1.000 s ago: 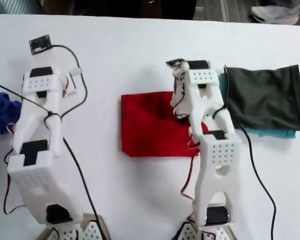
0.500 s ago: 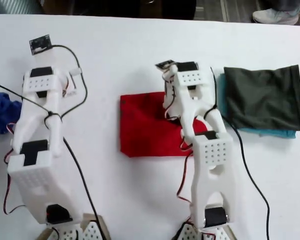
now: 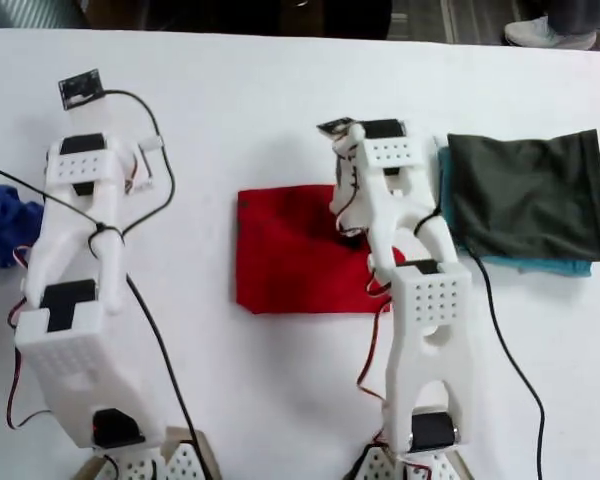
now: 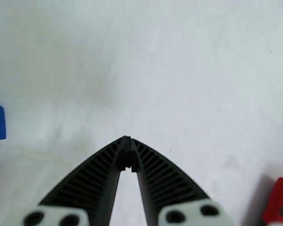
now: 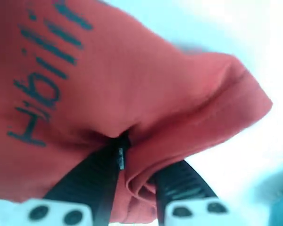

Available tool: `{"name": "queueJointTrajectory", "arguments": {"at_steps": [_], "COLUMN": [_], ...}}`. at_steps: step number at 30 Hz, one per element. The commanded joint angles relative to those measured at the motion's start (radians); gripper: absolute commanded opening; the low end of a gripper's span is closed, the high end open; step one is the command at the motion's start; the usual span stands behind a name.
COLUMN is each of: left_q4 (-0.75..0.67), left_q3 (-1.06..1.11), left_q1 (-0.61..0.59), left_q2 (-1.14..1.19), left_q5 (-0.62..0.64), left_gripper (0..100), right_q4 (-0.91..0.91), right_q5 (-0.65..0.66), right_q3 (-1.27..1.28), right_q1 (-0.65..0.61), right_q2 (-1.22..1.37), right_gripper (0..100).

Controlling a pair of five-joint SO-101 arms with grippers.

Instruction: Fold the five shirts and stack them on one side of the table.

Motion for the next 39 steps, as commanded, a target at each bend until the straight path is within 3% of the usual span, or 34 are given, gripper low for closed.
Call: {"name": "queueJointTrajectory", "arguments": {"at_steps": [1, 8, 21, 30, 39], "left_q4": [-0.018, -0.064, -0.068, -0.068, -0.068], "left_q3": [-0.005, -0.016, -0.013, -0.008, -0.008], "left_q1": [-0.006, 0.006, 0.011, 0.011, 0.011], "left_q2": [-0.041, 0.118, 0.15, 0.15, 0.15], "left_q5": [0.009, 0.009, 0.011, 0.011, 0.011], "left_gripper": [3, 3, 3, 3, 3], "right_q4": [0.013, 0.048, 0.05, 0.054, -0.022], "right_q5": [0.031, 0.112, 0.365, 0.399, 0.45], "right_q3": [-0.011, -0.011, -0.061, -0.316, -0.325], "right_q1": [0.039, 0.104, 0.398, 0.489, 0.613], "right_q2": [-0.24, -0.481, -0.533, -0.552, -0.472], "right_gripper": [2.2, 2.1, 2.1, 2.1, 2.1]}}
